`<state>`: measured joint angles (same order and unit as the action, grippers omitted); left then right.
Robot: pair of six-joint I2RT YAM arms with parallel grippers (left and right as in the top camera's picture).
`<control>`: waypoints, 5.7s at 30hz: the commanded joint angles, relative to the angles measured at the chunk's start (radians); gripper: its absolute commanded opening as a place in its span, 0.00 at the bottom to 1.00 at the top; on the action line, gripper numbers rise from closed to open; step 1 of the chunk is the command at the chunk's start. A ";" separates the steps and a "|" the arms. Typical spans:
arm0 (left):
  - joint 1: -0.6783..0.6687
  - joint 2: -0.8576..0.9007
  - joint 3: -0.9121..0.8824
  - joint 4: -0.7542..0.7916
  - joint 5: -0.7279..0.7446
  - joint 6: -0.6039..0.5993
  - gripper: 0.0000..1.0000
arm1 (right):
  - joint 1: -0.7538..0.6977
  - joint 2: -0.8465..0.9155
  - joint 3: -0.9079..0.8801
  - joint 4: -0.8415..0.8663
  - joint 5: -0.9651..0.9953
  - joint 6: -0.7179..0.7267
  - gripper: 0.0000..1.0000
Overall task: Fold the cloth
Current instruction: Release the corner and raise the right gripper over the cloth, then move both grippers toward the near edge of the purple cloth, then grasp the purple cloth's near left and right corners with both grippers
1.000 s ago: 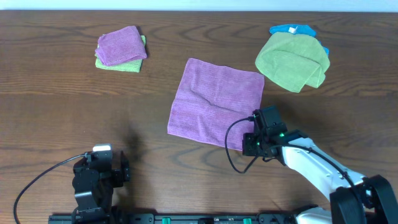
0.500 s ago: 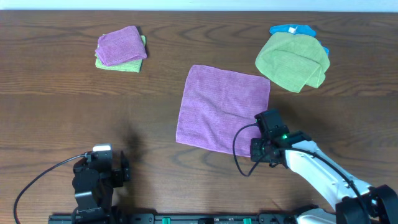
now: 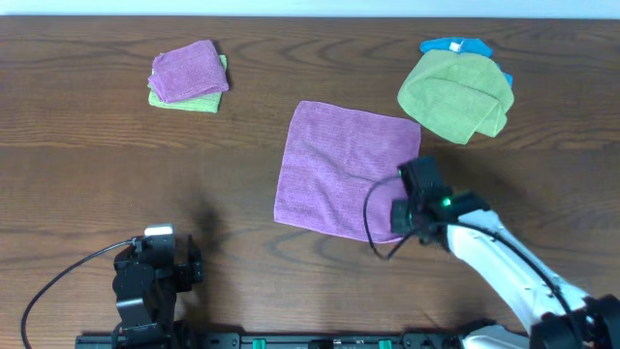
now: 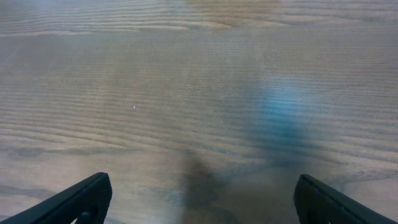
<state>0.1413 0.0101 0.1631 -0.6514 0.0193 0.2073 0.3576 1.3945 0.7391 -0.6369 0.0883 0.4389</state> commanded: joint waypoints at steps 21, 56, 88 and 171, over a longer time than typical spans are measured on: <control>0.002 -0.006 -0.007 -0.004 -0.003 0.006 0.95 | 0.035 -0.062 0.555 -0.343 -0.003 -0.097 0.99; 0.002 -0.006 0.003 0.089 0.641 -0.940 0.95 | 0.039 -0.081 0.555 -0.397 -0.074 -0.178 0.99; -0.715 0.664 0.096 0.447 0.267 -0.709 0.96 | 0.167 -0.885 -0.171 -0.243 -0.150 0.249 0.96; -0.540 1.533 0.299 0.774 0.577 -0.574 0.96 | -0.236 -0.477 -0.375 0.099 -0.303 0.106 0.65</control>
<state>-0.4000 1.5093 0.4904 0.1772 0.5785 -0.3405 0.1329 0.9100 0.3744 -0.5514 -0.1917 0.5640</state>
